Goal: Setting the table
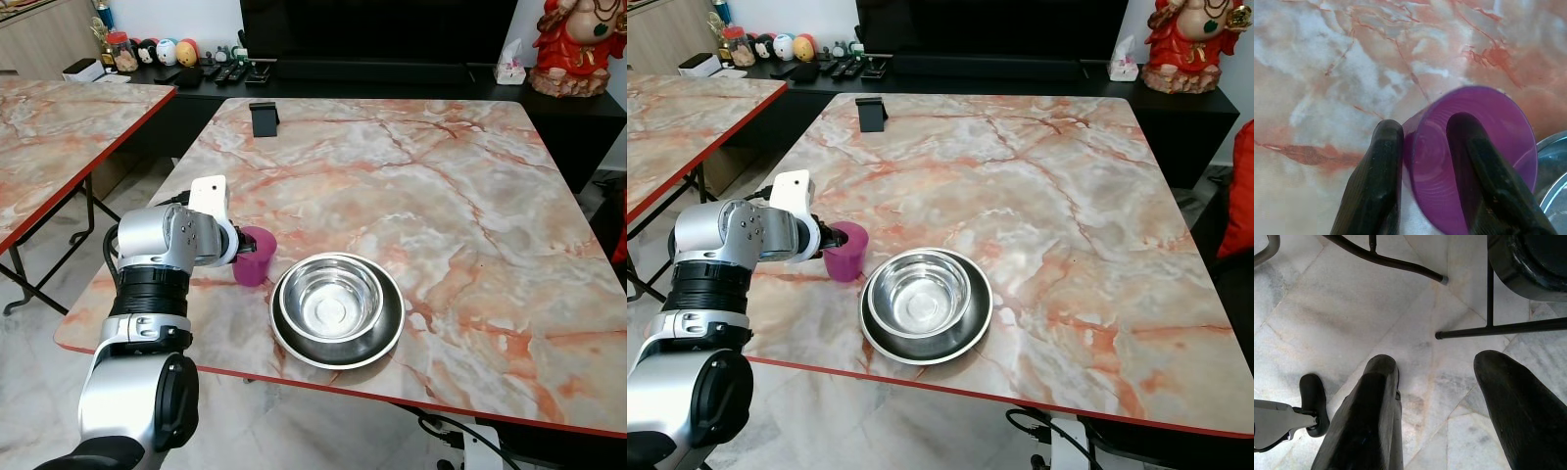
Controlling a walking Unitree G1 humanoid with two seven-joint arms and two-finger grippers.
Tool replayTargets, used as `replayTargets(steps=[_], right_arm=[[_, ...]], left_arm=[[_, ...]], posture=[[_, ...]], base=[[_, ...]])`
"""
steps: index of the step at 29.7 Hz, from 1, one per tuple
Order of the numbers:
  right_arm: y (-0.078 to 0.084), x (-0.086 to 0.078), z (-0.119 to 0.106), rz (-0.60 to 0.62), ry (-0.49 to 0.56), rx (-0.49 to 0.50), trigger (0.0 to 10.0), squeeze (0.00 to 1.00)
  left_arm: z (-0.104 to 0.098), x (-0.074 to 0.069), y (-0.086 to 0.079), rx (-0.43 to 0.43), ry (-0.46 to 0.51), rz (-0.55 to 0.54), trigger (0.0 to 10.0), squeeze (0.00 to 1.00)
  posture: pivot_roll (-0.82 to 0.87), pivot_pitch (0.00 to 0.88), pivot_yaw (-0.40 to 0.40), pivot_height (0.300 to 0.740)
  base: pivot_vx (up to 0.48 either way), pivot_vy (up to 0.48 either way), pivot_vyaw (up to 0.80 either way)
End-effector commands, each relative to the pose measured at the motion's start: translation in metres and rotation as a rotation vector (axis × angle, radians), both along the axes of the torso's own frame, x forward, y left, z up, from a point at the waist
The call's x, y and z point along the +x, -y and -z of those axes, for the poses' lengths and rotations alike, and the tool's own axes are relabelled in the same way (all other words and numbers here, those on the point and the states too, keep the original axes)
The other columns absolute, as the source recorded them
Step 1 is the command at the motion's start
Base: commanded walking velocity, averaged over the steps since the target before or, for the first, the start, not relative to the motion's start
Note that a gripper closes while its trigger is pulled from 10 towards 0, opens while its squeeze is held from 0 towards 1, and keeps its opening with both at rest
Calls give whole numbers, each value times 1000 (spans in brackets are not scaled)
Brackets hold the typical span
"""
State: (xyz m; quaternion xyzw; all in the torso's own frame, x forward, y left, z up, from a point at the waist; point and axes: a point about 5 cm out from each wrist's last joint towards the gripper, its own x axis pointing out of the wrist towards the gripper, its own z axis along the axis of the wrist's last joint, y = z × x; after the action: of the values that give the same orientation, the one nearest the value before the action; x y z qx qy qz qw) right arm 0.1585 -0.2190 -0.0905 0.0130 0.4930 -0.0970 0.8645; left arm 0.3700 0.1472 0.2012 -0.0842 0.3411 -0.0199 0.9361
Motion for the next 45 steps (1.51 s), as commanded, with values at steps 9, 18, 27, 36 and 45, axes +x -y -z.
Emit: replayTargets(steps=[9,18,27,36,45], right_arm=[[-2,0,1,-4,-9,8,10000,0],[-2,0,1,-6,-10,9,10000,0],[-2,0,1,-7,-9,10,10000,0],[-1,0,0,-16,-9,8,10000,0],[1,1,-2,24,66,9,10000,0]], left_arm=[[-5,2,-5,95,35,-8,10000,0],[-8,3,-4,129,61,5,10000,0],[-25,5,-4,178,178,21,10000,0],[-42,3,-4,275,480,46,10000,0],[3,-37,10,445,868,141,10000,0]], posture=[[167,0,12,707],[170,0,10,707],[172,0,8,707],[189,0,-12,707],[167,0,-28,707]], base=[[0,0,0],[0,0,0],[0,0,0],[0,0,0],[0,0,0]])
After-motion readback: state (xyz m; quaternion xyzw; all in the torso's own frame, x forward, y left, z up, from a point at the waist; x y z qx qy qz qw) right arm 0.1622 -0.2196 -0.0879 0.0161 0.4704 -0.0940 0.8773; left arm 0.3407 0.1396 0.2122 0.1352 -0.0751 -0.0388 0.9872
